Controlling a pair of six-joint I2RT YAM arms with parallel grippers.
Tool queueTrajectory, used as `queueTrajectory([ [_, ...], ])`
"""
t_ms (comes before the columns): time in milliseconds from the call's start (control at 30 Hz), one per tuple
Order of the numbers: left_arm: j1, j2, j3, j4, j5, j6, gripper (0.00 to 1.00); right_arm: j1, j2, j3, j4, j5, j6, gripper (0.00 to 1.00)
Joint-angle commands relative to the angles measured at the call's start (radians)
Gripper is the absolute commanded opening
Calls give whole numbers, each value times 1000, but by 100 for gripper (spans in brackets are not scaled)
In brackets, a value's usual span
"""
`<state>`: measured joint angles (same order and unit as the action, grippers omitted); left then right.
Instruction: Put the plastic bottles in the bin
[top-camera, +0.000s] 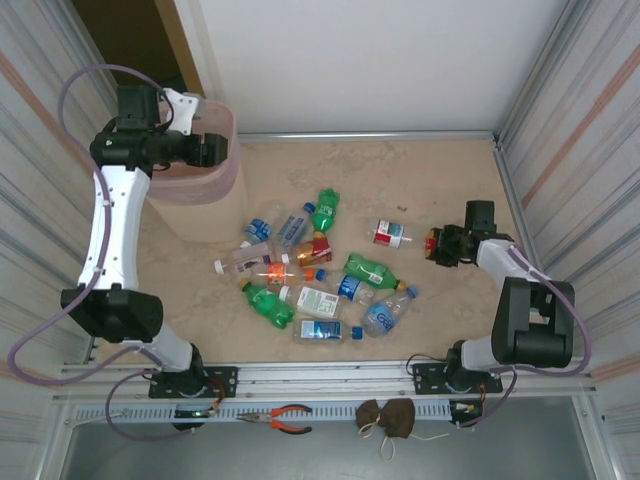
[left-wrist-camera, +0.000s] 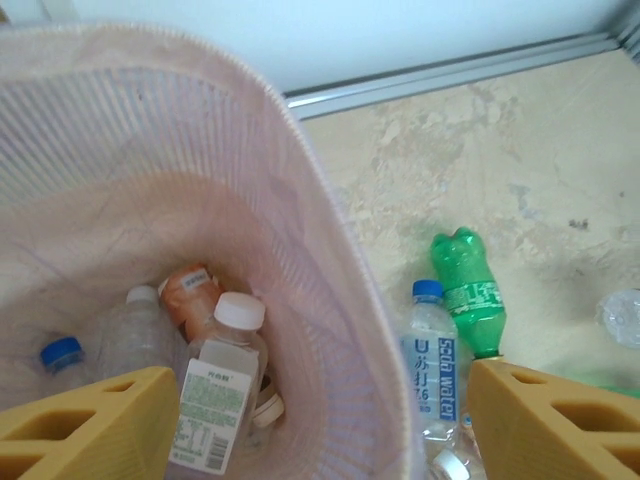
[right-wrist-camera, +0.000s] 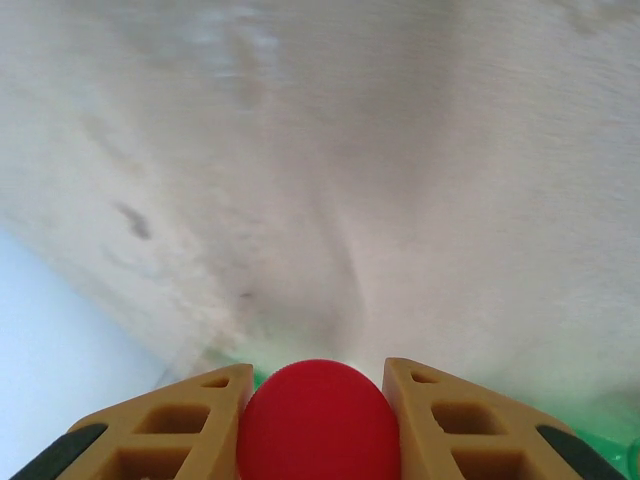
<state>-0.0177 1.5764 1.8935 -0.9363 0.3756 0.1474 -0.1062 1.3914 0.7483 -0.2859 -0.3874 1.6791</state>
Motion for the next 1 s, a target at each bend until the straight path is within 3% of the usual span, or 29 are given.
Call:
queueTrajectory([
  [0,-15,-53,-23,59,79,-18,76,-6,-76,78,-51,103,-164,19],
  [200,-68,-93,-39,108,144,-5,76,5,-189,181,-64,179,-463,19],
  [500,-266,-92,-36,119,136,67,77,48,-310,312,-62,76,-894,19],
  [767,-464,-24,-60,170,197,36,78,149,-321,449,-143,-8,-1119,14],
  [967,-587,16,-102,272,285,15,81,225,-321,504,-168,-62,-1167,14],
])
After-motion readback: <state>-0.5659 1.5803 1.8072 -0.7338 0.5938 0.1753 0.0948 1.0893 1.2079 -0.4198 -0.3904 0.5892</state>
